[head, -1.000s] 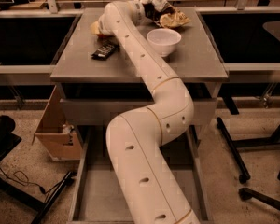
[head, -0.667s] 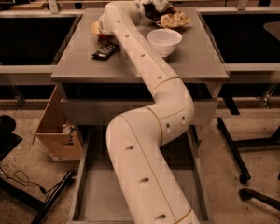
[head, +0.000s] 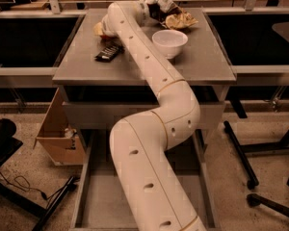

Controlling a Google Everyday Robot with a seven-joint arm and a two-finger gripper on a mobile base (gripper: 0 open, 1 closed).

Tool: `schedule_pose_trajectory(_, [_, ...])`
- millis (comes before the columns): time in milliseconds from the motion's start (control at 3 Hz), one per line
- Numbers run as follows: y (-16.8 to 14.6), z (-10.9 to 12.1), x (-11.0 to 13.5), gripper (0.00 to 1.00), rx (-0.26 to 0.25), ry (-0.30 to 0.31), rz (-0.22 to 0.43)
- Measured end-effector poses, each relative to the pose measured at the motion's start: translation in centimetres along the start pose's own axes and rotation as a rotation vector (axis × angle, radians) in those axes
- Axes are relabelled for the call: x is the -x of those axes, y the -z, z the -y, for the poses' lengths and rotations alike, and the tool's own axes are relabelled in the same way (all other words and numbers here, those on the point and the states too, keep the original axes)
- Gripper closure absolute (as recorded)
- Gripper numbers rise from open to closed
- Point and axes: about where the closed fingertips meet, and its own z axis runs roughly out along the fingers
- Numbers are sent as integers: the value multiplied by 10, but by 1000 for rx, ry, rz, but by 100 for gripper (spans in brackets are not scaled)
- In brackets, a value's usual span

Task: Pick apple from middle drawer and place on counter

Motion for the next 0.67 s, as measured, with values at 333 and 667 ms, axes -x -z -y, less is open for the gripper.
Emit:
schedule_pose_trajectory(333, [0,0,0,13,0,0,0])
schedule_pose_trajectory(667, [10,-9,2,0,33,10,-20])
